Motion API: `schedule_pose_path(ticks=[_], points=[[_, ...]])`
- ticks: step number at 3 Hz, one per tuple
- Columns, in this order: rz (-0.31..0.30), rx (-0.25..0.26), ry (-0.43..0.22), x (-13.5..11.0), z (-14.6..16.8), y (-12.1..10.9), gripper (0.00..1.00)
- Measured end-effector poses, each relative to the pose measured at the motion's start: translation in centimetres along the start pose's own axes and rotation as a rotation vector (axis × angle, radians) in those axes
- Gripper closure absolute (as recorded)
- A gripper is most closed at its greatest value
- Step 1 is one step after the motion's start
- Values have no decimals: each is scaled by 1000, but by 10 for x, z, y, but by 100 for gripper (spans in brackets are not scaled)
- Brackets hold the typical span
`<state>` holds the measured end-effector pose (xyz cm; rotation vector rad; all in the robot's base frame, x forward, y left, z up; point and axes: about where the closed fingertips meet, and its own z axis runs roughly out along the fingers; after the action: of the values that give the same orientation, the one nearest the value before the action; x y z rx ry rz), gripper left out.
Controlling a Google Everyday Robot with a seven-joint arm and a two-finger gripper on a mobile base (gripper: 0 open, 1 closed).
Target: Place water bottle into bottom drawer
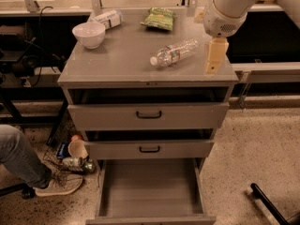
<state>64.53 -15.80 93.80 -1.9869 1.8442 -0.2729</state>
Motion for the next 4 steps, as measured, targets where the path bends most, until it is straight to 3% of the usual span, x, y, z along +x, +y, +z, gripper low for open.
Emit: schedule_pose_path(ticks=[1,2,4], points=[[-80,29,-2,7,13,-30,0],[-80,29,-2,7,13,-30,0],[-155,18,73,0,45,-55,0]])
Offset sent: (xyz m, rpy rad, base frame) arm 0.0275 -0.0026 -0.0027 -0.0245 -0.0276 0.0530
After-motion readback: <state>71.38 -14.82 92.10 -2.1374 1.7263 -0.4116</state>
